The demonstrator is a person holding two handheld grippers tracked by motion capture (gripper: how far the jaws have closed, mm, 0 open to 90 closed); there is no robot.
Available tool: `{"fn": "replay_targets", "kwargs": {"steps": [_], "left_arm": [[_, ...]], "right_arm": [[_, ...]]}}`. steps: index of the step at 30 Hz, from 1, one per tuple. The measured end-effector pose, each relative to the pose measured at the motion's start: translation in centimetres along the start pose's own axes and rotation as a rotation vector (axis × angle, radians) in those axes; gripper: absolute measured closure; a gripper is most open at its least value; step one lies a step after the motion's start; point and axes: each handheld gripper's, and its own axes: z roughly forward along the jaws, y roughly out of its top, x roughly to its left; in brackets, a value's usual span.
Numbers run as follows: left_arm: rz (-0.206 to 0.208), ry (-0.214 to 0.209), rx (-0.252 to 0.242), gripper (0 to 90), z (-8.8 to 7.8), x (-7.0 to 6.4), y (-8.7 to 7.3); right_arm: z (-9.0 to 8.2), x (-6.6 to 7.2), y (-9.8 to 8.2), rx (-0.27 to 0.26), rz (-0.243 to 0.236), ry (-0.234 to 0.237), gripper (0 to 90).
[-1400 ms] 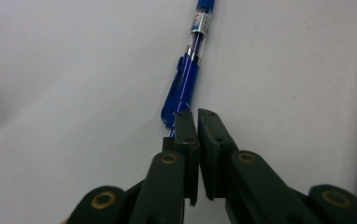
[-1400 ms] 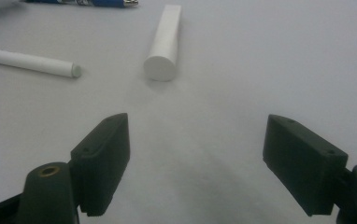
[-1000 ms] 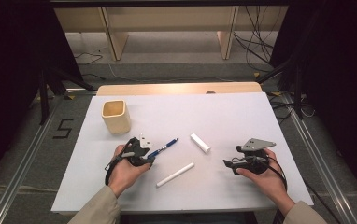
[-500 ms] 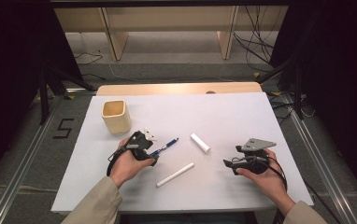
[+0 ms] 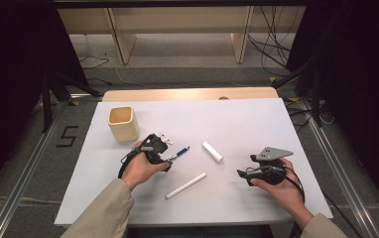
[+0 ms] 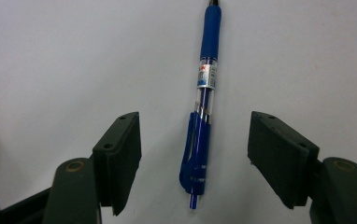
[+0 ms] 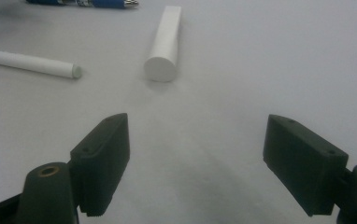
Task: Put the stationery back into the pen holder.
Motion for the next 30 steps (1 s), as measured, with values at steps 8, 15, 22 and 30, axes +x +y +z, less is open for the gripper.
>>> {"fn": "replay_targets", "kwargs": {"steps": [8,15,22,30], "left_arm": [[0.013,-0.011,0.017,36.8,0.4,0.0,1.0],[0.018,-0.015,0.028,37.3,0.7,0.0,1.5],[0.030,-0.023,0.037,38.0,0.8,0.0,2.1],[0.036,-0.024,0.047,38.3,1.2,0.0,2.5]], "right_arm": [[0.0,0.0,0.0,0.001,-0.002,0.001,23.7],[0.0,0.0,0.0,0.001,-0.001,0.001,23.6],[0.0,0.0,0.0,0.002,0.001,0.002,23.6],[0.0,0.0,0.0,0.002,0.001,0.003,23.6]]}}
